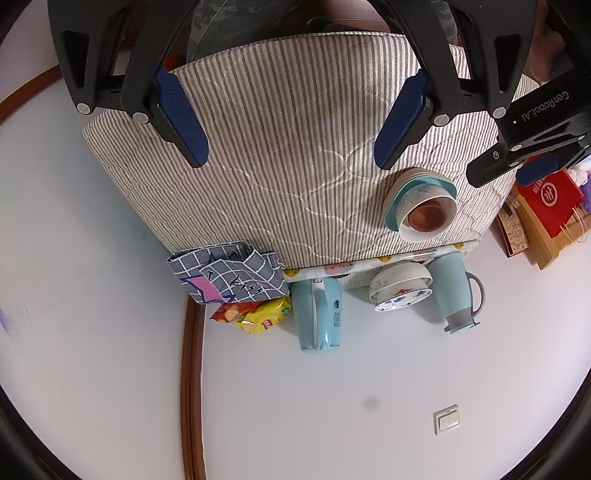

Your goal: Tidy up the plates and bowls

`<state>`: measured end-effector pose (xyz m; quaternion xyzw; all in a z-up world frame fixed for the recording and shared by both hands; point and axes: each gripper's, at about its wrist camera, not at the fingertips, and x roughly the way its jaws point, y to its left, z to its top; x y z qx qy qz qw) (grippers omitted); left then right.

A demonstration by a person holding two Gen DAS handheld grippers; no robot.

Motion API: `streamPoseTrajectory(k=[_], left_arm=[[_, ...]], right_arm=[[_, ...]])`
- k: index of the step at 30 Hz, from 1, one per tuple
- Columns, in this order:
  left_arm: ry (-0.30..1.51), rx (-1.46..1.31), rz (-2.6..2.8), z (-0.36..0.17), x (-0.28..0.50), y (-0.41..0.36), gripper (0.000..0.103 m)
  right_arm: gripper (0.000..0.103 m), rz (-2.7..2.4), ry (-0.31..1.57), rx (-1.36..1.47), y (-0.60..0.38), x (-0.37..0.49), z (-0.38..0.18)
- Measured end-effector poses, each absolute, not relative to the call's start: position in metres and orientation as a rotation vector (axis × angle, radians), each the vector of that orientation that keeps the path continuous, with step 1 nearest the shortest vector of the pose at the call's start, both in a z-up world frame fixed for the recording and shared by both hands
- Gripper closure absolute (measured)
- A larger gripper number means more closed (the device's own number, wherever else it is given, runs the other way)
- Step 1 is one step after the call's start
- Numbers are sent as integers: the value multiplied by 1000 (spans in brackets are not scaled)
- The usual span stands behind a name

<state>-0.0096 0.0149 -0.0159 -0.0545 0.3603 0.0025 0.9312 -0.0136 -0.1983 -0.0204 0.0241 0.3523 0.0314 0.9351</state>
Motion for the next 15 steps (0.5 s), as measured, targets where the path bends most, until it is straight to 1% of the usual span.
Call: streamPoseTrajectory(k=[15], left_arm=[[734, -110, 7, -15, -10, 16, 15]], right_arm=[[13, 67, 717, 48, -197, -15, -19]])
